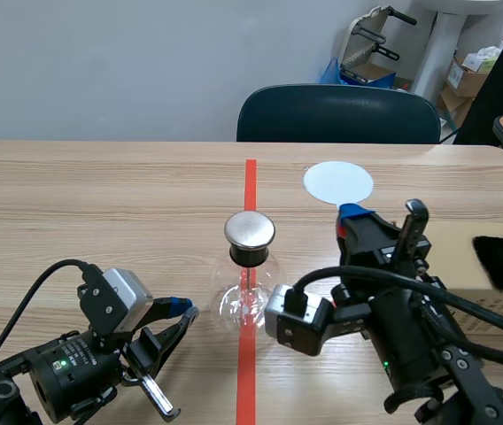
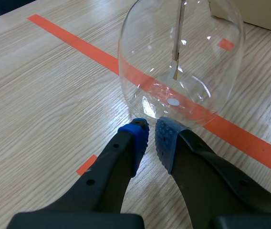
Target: Do the electroscope experiment
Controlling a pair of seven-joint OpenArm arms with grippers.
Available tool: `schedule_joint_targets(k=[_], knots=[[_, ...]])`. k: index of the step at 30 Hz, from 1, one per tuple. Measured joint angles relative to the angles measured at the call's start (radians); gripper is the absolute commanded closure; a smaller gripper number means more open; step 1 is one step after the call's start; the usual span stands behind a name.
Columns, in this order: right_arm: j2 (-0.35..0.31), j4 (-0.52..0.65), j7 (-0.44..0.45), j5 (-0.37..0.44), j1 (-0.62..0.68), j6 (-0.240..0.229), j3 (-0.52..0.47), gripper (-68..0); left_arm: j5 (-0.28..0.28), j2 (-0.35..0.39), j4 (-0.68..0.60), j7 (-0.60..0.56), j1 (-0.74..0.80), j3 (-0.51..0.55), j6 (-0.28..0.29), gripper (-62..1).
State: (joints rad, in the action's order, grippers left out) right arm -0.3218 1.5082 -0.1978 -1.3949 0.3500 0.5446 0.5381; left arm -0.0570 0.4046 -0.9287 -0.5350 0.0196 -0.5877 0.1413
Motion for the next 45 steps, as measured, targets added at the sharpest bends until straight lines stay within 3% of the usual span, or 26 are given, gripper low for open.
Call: schedule_joint_targets(k=[10,20,37,45], knots=[[0.000,0.000,-0.190,0.007,0.000,0.000,0.000,-1.0,0.000,0.000,0.000,0.000,0.000,0.000,0.000,-8.7],[0.000,0.000,-0.194,0.007,0.000,0.000,0.000,-1.0,0.000,0.000,0.000,0.000,0.000,0.000,0.000,-8.7],[0.000,0.000,0.264,0.003,0.000,0.000,0.000,-1.0,0.000,0.000,0.000,0.000,0.000,0.000,0.000,-8.7],[0.000,0.000,0.412,0.003,0.000,0.000,0.000,-1.0,0.000,0.000,0.000,0.000,0.000,0.000,0.000,-8.7]])
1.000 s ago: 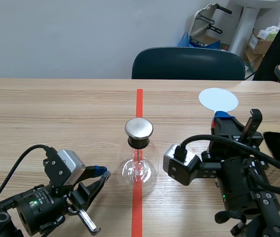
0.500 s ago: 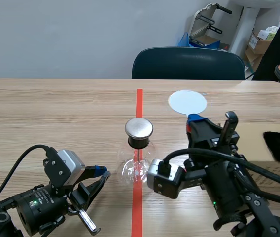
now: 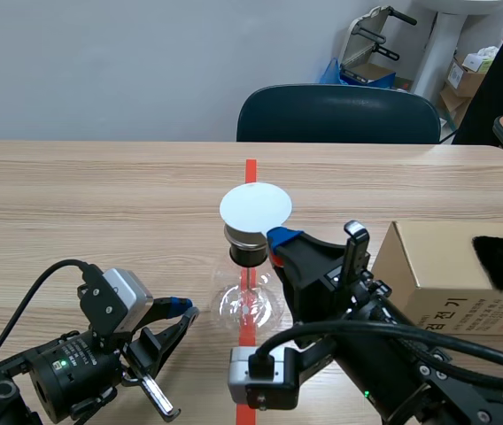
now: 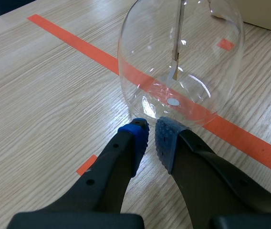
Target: Do the electroscope experiment
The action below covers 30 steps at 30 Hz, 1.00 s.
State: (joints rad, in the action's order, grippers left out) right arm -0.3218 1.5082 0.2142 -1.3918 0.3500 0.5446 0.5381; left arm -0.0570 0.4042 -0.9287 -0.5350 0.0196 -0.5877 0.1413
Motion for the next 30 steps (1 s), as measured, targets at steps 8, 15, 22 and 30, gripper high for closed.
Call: schedule_joint_targets(k=[8,15,22,30], knots=[[0.000,0.000,0.044,0.000,0.000,0.000,0.000,-1.0,0.000,0.000,0.000,0.000,0.000,0.000,0.000,-8.7],[0.000,0.000,0.044,0.000,0.000,0.000,0.000,-1.0,0.000,0.000,0.000,0.000,0.000,0.000,0.000,-8.7],[0.000,0.000,0.044,0.000,0.000,0.000,0.000,-1.0,0.000,0.000,0.000,0.000,0.000,0.000,0.000,-8.7],[0.000,0.000,-0.007,0.000,0.000,0.000,0.000,-1.0,0.000,0.000,0.000,0.000,0.000,0.000,0.000,-8.7]])
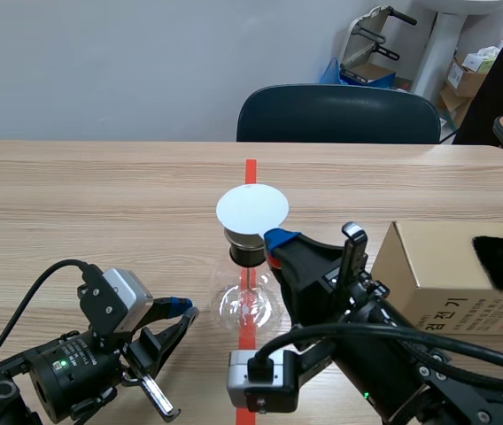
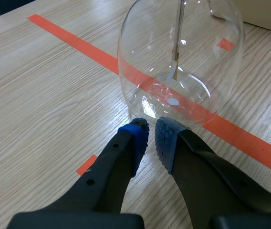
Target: Do the electroscope experiment
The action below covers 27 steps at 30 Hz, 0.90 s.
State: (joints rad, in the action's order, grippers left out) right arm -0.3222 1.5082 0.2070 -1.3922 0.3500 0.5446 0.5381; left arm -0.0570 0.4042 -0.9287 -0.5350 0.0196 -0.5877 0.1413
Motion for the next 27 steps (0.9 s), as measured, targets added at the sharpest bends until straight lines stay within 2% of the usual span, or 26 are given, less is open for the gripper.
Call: schedule_joint_targets(k=[3,11,16,22,27], knots=[[0.000,0.000,-0.080,0.000,0.000,0.000,0.000,-1.0,0.000,0.000,0.000,0.000,0.000,0.000,0.000,-8.7],[0.000,0.000,-0.431,0.002,0.000,0.000,0.000,-1.0,0.000,0.000,0.000,0.000,0.000,0.000,0.000,-8.7],[0.000,0.000,-0.608,0.002,0.000,0.000,0.000,-1.1,0.000,0.000,0.000,0.000,0.000,0.000,0.000,-8.7],[0.000,0.000,-0.719,0.005,0.000,0.000,0.000,-1.0,0.000,0.000,0.000,0.000,0.000,0.000,0.000,-8.7],[0.000,0.000,-0.736,0.005,0.000,0.000,0.000,-1.0,0.000,0.000,0.000,0.000,0.000,0.000,0.000,-8.7]])
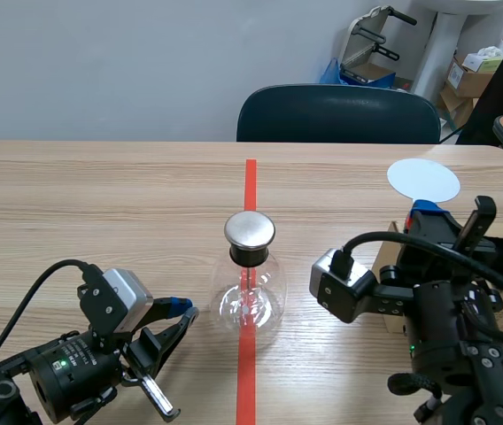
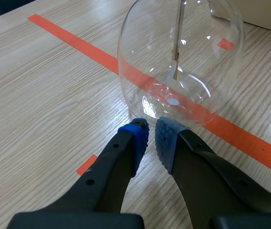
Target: Do the electroscope experiment
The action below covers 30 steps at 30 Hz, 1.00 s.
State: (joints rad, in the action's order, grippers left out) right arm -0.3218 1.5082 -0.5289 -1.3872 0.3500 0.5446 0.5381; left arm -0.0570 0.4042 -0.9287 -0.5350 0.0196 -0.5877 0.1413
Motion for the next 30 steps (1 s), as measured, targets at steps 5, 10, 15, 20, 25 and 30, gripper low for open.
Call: schedule_joint_targets(k=[5,10,15,20,25,30], knots=[[0.000,0.000,0.021,0.000,0.000,0.000,0.000,-1.1,0.000,0.000,0.000,0.000,0.000,0.000,0.000,-8.7],[0.000,0.000,0.138,0.000,0.000,0.000,0.000,-1.0,0.000,0.000,0.000,0.000,0.000,0.000,0.000,-8.7],[0.000,0.000,0.303,-0.001,0.000,0.000,0.000,-1.0,0.000,0.000,0.000,0.000,0.000,0.000,0.000,-8.7],[0.000,0.000,0.480,-0.004,0.000,0.000,0.000,-1.0,0.000,0.000,0.000,0.000,0.000,0.000,0.000,-8.7],[0.000,0.000,0.620,-0.005,0.000,0.000,0.000,-1.0,0.000,0.000,0.000,0.000,0.000,0.000,0.000,-8.7],[0.000,0.000,0.713,-0.005,0.000,0.000,0.000,-1.0,0.000,0.000,0.000,0.000,0.000,0.000,0.000,-8.7]])
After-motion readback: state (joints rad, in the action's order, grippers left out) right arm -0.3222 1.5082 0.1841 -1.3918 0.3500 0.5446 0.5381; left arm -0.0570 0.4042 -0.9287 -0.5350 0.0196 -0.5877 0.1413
